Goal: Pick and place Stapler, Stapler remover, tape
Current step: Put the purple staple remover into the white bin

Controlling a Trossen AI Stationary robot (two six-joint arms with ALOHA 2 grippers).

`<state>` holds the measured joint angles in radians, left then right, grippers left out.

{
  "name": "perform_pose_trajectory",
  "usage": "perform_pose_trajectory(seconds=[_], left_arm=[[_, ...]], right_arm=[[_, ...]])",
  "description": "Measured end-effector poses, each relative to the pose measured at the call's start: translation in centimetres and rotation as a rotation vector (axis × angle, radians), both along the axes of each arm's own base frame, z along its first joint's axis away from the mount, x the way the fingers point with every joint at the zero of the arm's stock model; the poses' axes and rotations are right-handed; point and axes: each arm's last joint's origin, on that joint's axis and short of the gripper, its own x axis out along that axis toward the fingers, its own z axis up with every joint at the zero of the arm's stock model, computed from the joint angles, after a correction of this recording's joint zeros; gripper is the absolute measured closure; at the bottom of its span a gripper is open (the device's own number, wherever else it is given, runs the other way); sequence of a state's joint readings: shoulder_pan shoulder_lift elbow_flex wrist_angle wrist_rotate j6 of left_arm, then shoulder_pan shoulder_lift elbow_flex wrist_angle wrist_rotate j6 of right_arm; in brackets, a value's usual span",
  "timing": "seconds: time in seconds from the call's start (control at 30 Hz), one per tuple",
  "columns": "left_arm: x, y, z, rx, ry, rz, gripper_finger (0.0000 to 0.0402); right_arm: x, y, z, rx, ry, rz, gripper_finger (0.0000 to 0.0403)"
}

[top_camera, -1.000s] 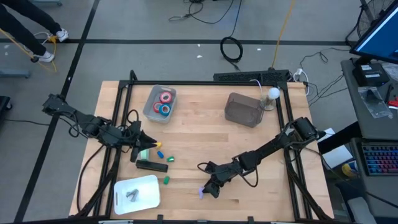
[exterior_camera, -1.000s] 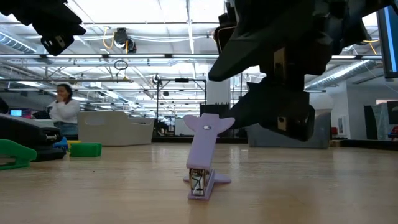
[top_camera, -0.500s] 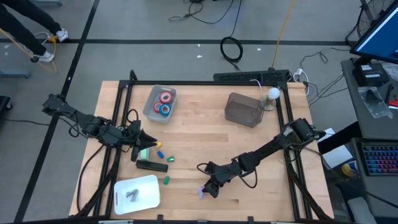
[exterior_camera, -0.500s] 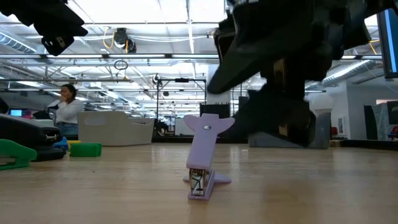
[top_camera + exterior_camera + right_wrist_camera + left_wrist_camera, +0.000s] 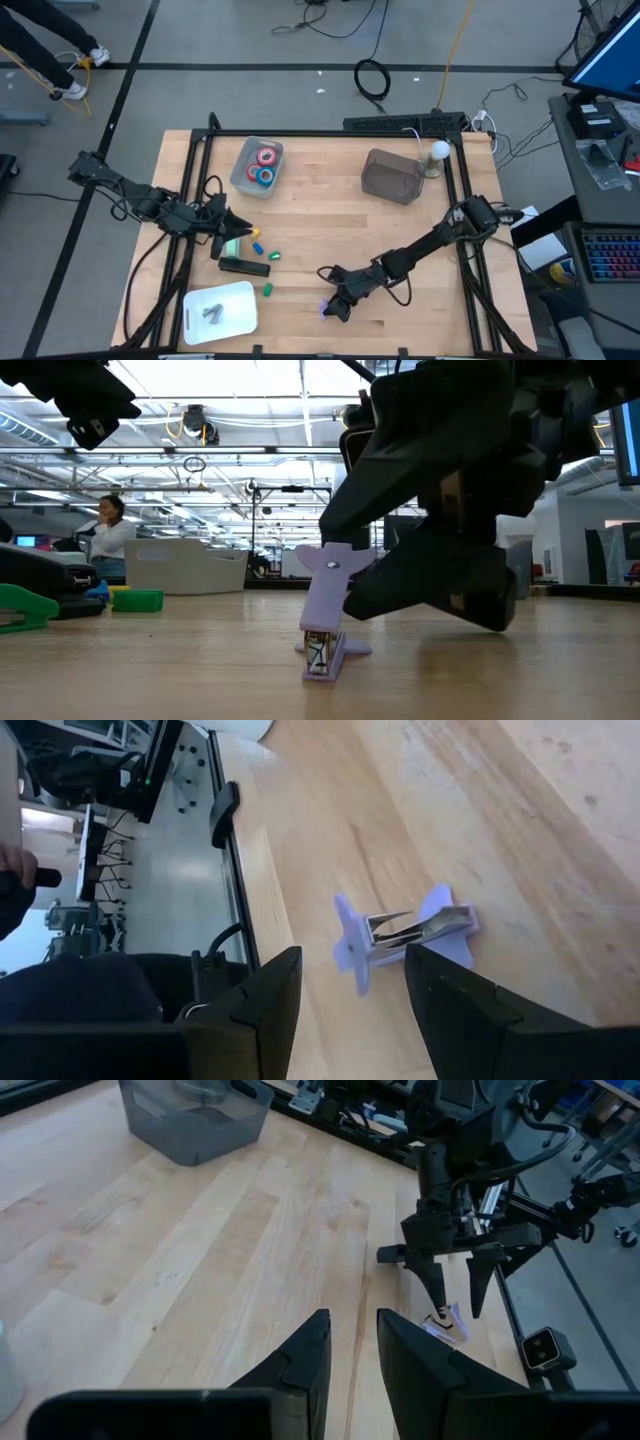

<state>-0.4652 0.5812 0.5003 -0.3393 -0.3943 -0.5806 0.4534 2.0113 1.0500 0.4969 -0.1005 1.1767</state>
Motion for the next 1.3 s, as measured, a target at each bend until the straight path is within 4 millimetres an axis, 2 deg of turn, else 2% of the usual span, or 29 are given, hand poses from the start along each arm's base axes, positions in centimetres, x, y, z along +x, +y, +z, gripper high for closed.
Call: perform_pose_trajectory(seconds=[0.13, 0.37, 0.9, 1.13, 1.3], left_arm=[[0.0, 0.0, 0.0, -0.002, 0.0, 0.001, 0.0314], [0.0, 0.0, 0.0, -0.001, 0.0, 0.0, 0.0314], [0.0, 0.0, 0.0, 0.0, 0.001, -0.004, 0.0314], [0.0, 0.0, 0.0, 0.012, 0.002, -0.017, 0.0314], [0.0, -0.1, 0.0, -0.032, 0.006, -0.013, 0.0314]], right_arm=[[0.0, 0.0, 0.0, 0.0, 0.0, 0.0, 0.0237], [0.1, 0.0, 0.1, 0.008, -0.015, -0.003, 0.0276], [0.5, -0.7, 0.2, 0.008, -0.022, -0.046, 0.0397], [0.4, -0.7, 0.2, 0.008, -0.016, -0.048, 0.04], [0.7, -1.1, 0.9, 0.022, -0.046, -0.057, 0.0401]])
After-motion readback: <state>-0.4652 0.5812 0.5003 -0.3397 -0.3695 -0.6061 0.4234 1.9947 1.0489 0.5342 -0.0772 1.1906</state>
